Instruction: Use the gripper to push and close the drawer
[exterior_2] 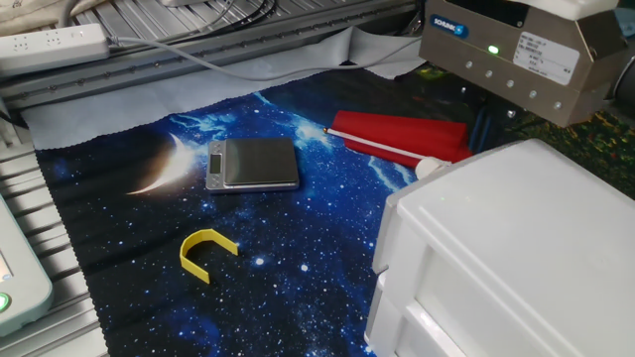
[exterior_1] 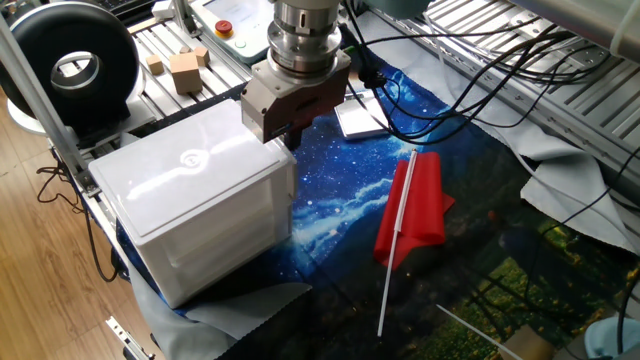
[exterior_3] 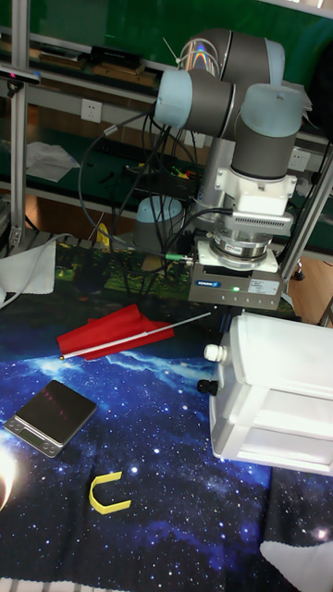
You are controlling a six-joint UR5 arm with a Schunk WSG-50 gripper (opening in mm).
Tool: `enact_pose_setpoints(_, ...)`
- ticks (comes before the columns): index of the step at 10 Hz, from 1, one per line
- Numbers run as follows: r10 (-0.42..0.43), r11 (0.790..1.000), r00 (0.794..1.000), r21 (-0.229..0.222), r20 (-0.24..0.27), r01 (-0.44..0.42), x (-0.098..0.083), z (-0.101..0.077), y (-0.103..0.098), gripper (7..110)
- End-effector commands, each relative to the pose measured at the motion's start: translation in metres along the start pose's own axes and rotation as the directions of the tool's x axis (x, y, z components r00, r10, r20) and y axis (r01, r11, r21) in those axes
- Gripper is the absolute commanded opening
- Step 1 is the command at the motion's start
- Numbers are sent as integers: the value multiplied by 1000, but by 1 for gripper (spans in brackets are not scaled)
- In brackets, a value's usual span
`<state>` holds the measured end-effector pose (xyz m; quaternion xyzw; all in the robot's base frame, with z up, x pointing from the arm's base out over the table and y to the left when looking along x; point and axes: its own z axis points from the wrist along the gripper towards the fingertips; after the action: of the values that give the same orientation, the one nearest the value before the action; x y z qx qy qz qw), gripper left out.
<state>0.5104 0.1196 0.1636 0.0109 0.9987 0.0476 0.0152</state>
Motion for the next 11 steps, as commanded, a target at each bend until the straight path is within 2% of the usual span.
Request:
enact_pose_setpoints(1, 15, 999, 1000, -32, -5, -15, 0, -1, 7, 7)
enact_pose_setpoints(11, 47, 996, 999, -75, -19, -49, 0, 2, 14, 7)
